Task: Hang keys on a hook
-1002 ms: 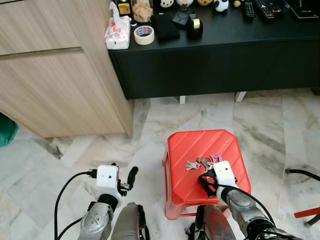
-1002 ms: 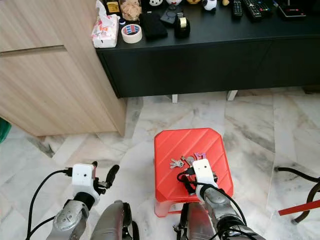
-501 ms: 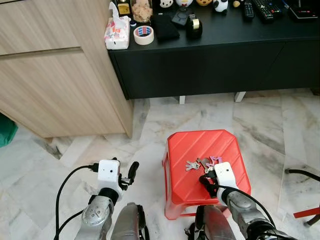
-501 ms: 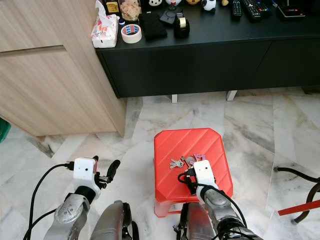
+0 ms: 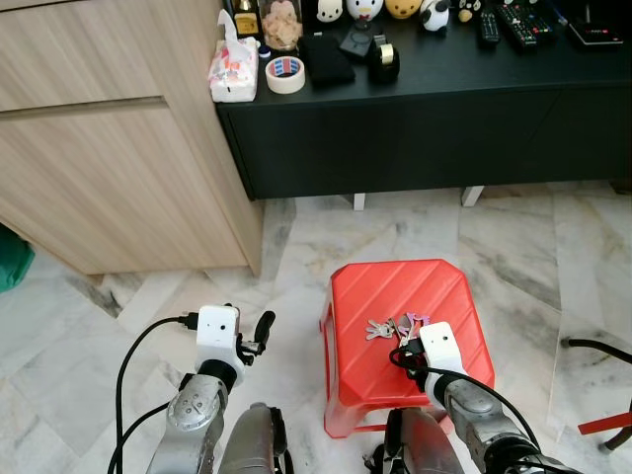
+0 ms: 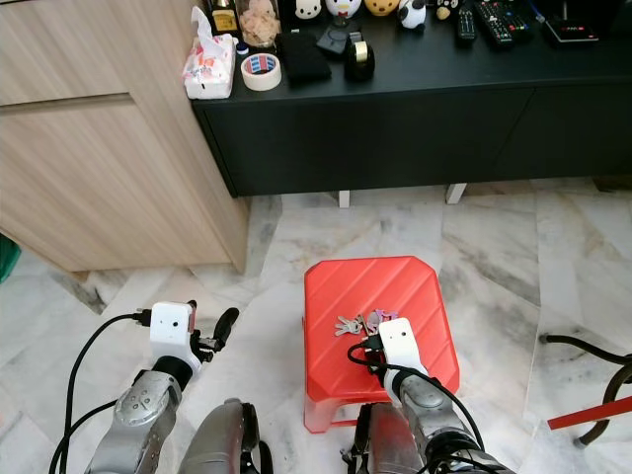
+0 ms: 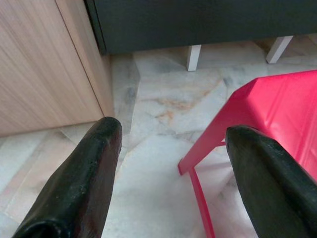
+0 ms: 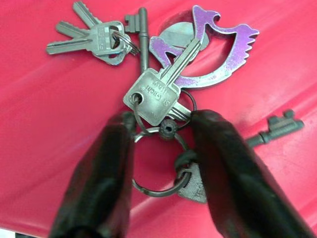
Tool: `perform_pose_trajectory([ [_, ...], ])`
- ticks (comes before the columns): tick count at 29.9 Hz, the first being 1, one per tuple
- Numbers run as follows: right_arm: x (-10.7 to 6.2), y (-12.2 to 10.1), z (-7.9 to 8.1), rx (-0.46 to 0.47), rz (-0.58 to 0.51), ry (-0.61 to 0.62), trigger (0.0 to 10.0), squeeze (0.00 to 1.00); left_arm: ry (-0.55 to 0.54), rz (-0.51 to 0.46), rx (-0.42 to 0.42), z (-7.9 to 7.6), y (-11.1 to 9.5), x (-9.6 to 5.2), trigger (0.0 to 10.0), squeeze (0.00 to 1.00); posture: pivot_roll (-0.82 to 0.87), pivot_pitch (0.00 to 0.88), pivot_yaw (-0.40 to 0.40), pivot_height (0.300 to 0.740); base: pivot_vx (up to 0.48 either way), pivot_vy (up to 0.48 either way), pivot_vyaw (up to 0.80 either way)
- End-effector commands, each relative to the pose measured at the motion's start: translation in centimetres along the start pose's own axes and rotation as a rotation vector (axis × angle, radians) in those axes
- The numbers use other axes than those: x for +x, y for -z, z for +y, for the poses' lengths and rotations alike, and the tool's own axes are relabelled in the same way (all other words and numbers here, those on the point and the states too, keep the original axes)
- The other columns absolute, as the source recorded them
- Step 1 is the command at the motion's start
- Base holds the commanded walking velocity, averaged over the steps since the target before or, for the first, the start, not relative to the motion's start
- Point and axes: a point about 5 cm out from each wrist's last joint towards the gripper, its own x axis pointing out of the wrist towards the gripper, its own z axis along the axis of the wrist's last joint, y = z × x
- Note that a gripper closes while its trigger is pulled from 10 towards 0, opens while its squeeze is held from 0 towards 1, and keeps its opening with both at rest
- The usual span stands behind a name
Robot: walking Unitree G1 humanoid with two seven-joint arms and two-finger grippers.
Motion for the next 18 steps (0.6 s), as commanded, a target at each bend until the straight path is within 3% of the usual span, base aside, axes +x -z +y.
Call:
perform_pose_trajectory([
  [1, -0.1, 0.8, 0.3, 0.036, 0.025, -0.001, 0.0, 0.0, -0.021, 0.021, 0.006, 0.5, 0.6, -0.2, 10.0, 0.0, 0.09, 0.168, 0.039, 0.646, 0.0, 0.0, 0.0],
  [8, -0.1, 0.5, 0.3, 0.07, 0.0, 0.015, 0.0, 0.0, -0.02, 0.012, 0.004, 0.4, 0.5, 0.5, 10.0, 0.0, 0.07, 0.146, 0.034, 0.646, 0.0, 0.0, 0.0],
  [18, -0.6, 2.5, 0.4, 0.099, 0.036, 0.027, 0.0, 0.0, -0.024, 0.01, 0.0, 0.2, 0.9, 0.9, 10.0, 0.0, 0.06, 0.123, 0.023, 0.646, 0.0, 0.0, 0.0],
])
